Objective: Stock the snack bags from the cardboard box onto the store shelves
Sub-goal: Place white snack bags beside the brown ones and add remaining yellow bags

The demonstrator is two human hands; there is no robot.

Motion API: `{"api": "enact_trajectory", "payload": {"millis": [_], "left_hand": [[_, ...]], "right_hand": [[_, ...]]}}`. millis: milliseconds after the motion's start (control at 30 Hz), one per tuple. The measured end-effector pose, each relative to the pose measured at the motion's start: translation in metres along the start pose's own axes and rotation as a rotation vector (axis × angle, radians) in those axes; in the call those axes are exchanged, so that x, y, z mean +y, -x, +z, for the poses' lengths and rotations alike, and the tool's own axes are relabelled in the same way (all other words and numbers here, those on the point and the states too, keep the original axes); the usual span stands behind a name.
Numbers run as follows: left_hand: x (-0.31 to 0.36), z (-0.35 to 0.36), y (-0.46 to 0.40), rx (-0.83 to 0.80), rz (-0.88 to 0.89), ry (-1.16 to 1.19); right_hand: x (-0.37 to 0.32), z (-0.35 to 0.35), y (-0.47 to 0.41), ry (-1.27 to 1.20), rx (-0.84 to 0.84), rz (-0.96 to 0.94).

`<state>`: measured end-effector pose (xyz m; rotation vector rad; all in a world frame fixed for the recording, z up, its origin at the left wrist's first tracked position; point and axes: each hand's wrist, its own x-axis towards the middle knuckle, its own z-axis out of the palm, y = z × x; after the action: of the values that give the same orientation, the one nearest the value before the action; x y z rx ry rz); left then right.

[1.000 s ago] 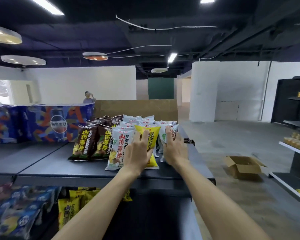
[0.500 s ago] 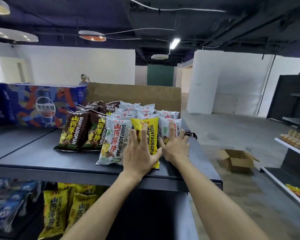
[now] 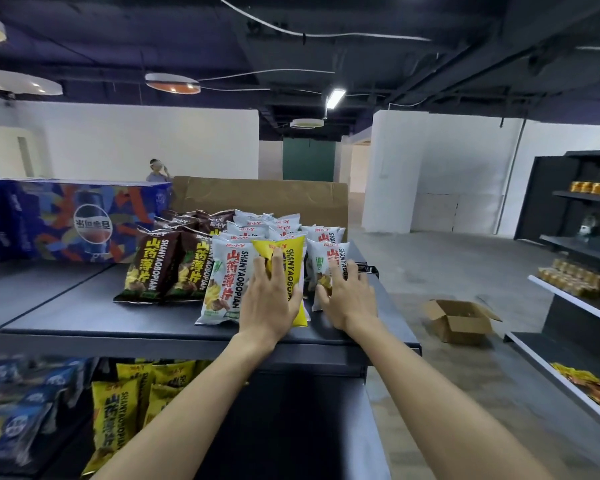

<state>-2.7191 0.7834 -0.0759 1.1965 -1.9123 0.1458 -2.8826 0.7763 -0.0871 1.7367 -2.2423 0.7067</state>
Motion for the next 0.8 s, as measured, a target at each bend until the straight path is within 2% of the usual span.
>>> {"api": "enact_trajectory", "payload": {"millis": [267,367,500,800], "left_hand": [[-0.011,-0.034,0.011,0.022,0.042,0.021],[-0.023,-0.054,0.01,0.039,0.076,0.014],[-0.054,-0.084,0.007,0.055,0.11,0.016],[-0.145,-0.13,0.006,0.068,0.093,0.027]], "right_hand": [[-0.021,-0.025,0.019,0.013,0.071,0.003],[-0.045,-0.036,0.02,0.042,0.145,0.02],[-0.093,-0.047,0.019,0.17,0.262,-0.097],[-0.194,-0.035,0.036,0.162,0.228,-0.112]]}}
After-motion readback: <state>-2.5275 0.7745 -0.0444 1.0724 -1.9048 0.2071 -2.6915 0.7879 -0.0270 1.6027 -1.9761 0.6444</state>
